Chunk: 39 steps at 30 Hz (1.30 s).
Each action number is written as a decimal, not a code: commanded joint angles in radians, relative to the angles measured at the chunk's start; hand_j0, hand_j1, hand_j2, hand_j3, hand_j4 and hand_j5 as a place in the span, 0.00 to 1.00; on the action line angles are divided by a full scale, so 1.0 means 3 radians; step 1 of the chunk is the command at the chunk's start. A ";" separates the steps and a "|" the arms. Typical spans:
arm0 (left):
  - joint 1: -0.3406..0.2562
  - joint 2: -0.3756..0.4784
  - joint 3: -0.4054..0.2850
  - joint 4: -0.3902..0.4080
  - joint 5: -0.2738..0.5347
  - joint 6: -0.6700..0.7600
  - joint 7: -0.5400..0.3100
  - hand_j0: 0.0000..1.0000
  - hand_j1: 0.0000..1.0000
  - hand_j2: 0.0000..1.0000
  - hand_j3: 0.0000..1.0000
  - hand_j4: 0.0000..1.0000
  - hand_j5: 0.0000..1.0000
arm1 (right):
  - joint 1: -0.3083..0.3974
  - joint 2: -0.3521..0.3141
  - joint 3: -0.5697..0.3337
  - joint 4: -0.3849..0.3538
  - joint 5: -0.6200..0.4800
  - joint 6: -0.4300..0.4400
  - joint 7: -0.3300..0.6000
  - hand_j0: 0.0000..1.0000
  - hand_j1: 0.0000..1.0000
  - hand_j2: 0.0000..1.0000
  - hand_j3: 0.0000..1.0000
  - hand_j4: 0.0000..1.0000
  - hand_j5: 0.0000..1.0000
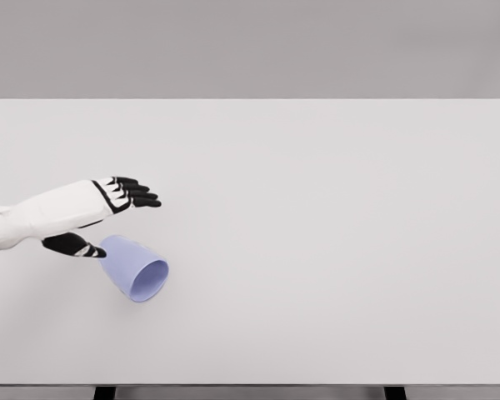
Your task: Flip the cup with left arm and place it on the table
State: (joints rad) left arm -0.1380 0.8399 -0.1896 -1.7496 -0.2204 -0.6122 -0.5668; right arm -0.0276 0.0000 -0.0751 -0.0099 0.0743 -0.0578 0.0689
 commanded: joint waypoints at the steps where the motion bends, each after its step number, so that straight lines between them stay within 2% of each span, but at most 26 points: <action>1: 0.0000 -0.0013 -0.0017 -0.0043 -0.0002 0.0004 -0.0008 1.00 1.00 1.00 1.00 1.00 1.00 | 0.0000 0.0000 0.0000 0.0002 -0.0002 0.0004 0.0000 1.00 1.00 1.00 1.00 1.00 1.00; 10: -0.0046 0.0028 -0.0007 -0.0038 0.0003 0.0004 -0.0147 1.00 1.00 1.00 1.00 1.00 1.00 | 0.0031 0.0000 0.0000 0.0013 -0.0002 0.0004 0.0000 1.00 1.00 1.00 1.00 1.00 1.00; 11: -0.0112 0.0145 -0.0027 -0.0033 0.0044 0.0004 -0.0147 1.00 1.00 1.00 1.00 1.00 1.00 | 0.0031 0.0000 0.0000 0.0013 -0.0002 0.0004 0.0000 1.00 1.00 1.00 1.00 1.00 1.00; 12: -0.0118 0.0324 -0.0063 -0.0038 0.0095 0.0004 -0.0147 1.00 1.00 1.00 1.00 1.00 1.00 | 0.0031 0.0000 0.0000 0.0013 -0.0002 0.0004 0.0000 1.00 1.00 1.00 1.00 1.00 1.00; 13: -0.0113 0.0845 -0.0217 -0.0048 0.0182 0.0004 -0.0147 1.00 1.00 1.00 1.00 1.00 1.00 | 0.0031 0.0000 0.0000 0.0013 -0.0002 0.0004 0.0000 1.00 1.00 1.00 1.00 1.00 1.00; 15: -0.0123 0.1587 -0.0554 -0.0048 0.0208 0.0004 0.0472 1.00 1.00 1.00 1.00 1.00 1.00 | 0.0031 0.0000 0.0000 0.0013 -0.0002 0.0004 0.0000 1.00 1.00 1.00 1.00 1.00 1.00; 16: -0.0123 0.1787 -0.0682 -0.0043 0.0208 0.0004 0.0693 1.00 1.00 1.00 1.00 1.00 1.00 | 0.0031 0.0000 0.0000 0.0013 -0.0002 0.0004 0.0000 1.00 1.00 1.00 1.00 1.00 1.00; 19: -0.0123 0.1777 -0.0728 -0.0048 0.0233 0.0004 0.0759 1.00 1.00 1.00 1.00 1.00 1.00 | 0.0031 0.0000 0.0000 0.0013 -0.0002 0.0004 0.0000 1.00 1.00 1.00 1.00 1.00 1.00; 21: -0.0123 0.1731 -0.0733 -0.0048 0.0627 0.0004 0.0775 1.00 1.00 1.00 1.00 1.00 1.00 | 0.0031 0.0000 0.0000 0.0013 0.0003 0.0004 0.0000 1.00 1.00 1.00 1.00 1.00 1.00; 22: -0.0123 0.1695 -0.0754 -0.0048 0.0842 0.0004 0.0698 1.00 1.00 1.00 1.00 1.00 1.00 | 0.0031 0.0000 0.0000 0.0013 -0.0002 0.0004 0.0000 1.00 1.00 1.00 1.00 1.00 1.00; 24: -0.0123 0.1450 -0.0825 -0.0048 0.1062 0.0005 0.0458 1.00 1.00 1.00 1.00 1.00 1.00 | 0.0031 0.0000 0.0000 0.0013 -0.0002 0.0004 0.0000 1.00 1.00 1.00 1.00 1.00 1.00; 26: -0.0128 0.1154 -0.0871 -0.0048 0.1062 0.0107 0.0192 1.00 1.00 1.00 1.00 1.00 1.00 | 0.0031 0.0000 0.0000 0.0013 -0.0002 0.0004 0.0000 1.00 1.00 1.00 1.00 1.00 1.00; 28: -0.0133 0.1046 -0.0917 -0.0048 0.1041 0.0011 -0.0028 1.00 1.00 1.00 1.00 1.00 1.00 | 0.0031 0.0000 0.0000 0.0013 -0.0002 0.0004 0.0000 1.00 1.00 1.00 1.00 1.00 1.00; 33: -0.0138 0.0892 -0.0917 -0.0048 0.0955 0.0057 -0.0003 1.00 1.00 1.00 1.00 1.00 1.00 | 0.0031 0.0000 0.0000 0.0013 -0.0002 0.0004 0.0000 1.00 1.00 1.00 1.00 1.00 1.00; 37: -0.0179 0.0647 -0.0917 -0.0043 0.0750 0.0297 0.0038 1.00 1.00 1.00 1.00 1.00 1.00 | 0.0031 0.0000 0.0000 0.0013 -0.0002 0.0004 0.0000 1.00 1.00 1.00 1.00 1.00 1.00; 39: -0.0225 0.0591 -0.0978 -0.0043 0.0536 0.0399 0.0049 1.00 1.00 1.00 1.00 1.00 1.00 | 0.0031 0.0000 0.0000 0.0013 -0.0002 0.0004 0.0000 1.00 1.00 1.00 1.00 1.00 1.00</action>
State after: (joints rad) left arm -0.2132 1.0442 -0.4733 -1.7625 -0.0183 -0.5280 -0.5553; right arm -0.0184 0.0000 -0.0751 -0.0061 0.0738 -0.0567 0.0689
